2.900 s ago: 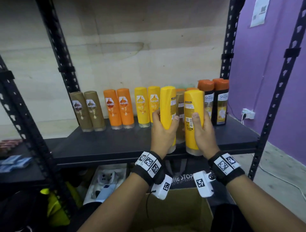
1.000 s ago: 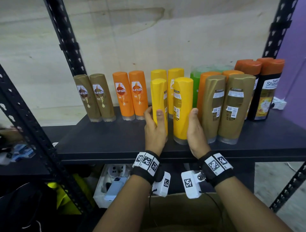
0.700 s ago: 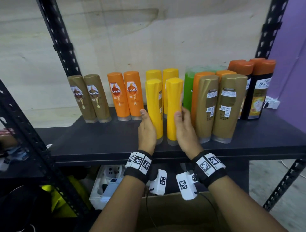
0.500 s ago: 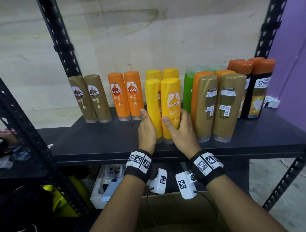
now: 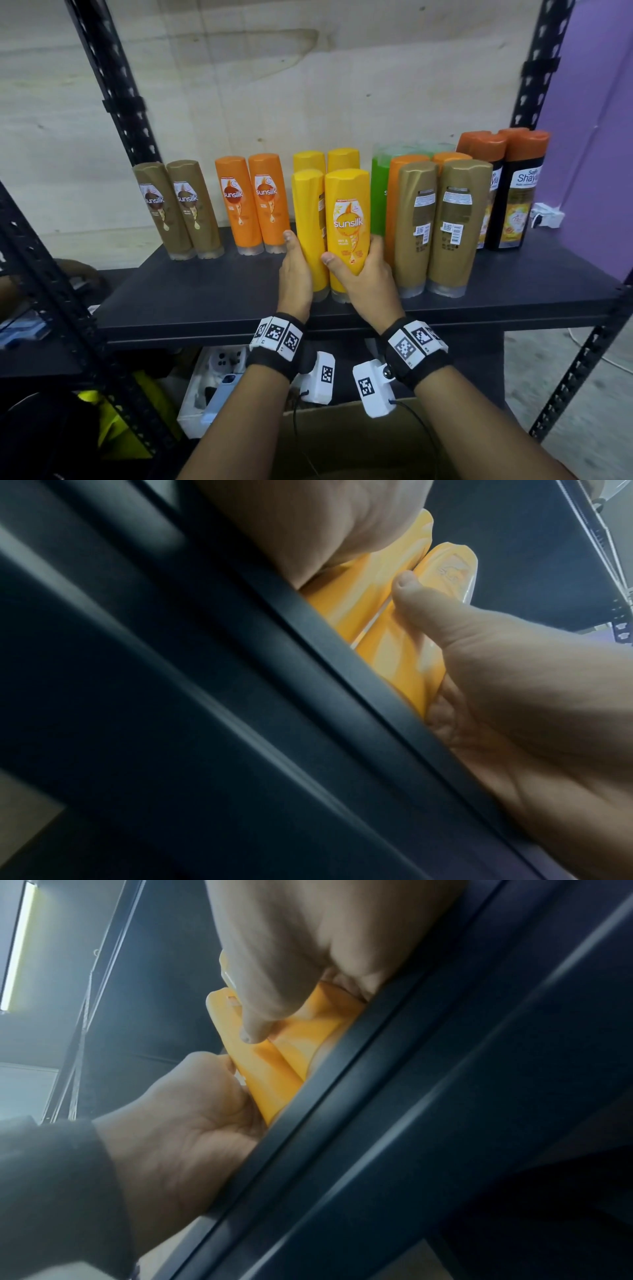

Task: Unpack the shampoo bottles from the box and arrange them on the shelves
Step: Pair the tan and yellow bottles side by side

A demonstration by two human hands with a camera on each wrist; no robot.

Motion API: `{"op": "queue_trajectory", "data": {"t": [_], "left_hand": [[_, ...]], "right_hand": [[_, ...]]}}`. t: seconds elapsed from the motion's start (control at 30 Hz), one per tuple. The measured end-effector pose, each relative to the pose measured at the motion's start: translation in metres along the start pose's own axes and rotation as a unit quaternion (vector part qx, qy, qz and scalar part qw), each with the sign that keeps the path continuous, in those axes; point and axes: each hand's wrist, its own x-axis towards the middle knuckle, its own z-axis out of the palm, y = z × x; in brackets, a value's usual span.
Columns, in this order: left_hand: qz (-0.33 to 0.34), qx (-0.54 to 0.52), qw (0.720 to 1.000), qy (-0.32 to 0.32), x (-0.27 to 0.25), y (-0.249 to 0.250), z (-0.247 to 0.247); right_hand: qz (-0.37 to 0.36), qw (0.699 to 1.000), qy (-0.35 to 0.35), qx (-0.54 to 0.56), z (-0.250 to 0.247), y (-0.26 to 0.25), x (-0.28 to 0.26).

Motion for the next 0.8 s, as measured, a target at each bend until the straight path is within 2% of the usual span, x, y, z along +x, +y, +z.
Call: {"op": "queue_trajectory", "data": {"t": [0.23, 0.37, 0.57, 0.7, 0.8], "left_hand": [[0.001, 0.010, 1.000, -0.015, -0.001, 0.002, 0.001], [0.028, 0.041, 0.999, -0.017, -0.004, 0.002, 0.002], [0.074, 0.088, 0.993, 0.019, -0.009, 0.007, 0.002], [0.069, 0.064, 0.995, 0.028, -0.009, 0.006, 0.002], [0.090, 0.053, 0.994, 0.044, -0.010, 0.007, 0.002]], "right_hand": [[-0.003, 1.000, 0.021, 0.009, -0.004, -0.001, -0.004], [-0.002, 0.999, 0.035, 0.010, -0.005, -0.003, -0.006], [0.007, 0.998, 0.053, 0.034, -0.006, -0.009, -0.008], [0.012, 0.997, 0.060, 0.042, -0.007, -0.010, -0.007], [0.008, 0.998, 0.058, 0.036, -0.007, -0.009, -0.008]]}}
